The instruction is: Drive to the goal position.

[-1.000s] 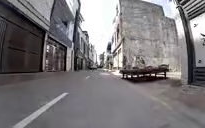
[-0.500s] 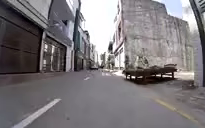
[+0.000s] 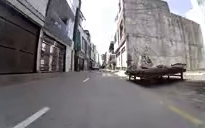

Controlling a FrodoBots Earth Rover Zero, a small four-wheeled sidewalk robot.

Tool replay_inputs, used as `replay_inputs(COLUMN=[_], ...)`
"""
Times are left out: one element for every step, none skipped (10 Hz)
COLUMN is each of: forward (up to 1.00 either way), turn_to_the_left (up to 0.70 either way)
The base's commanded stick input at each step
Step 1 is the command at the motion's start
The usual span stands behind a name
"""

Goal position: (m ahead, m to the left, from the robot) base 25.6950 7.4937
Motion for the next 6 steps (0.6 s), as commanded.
replay_inputs(forward=[1.0,1.0,1.0,1.0,1.0,1.0], turn_to_the_left=[0.01,0.01,0.01,0.01,0.01,0.01])
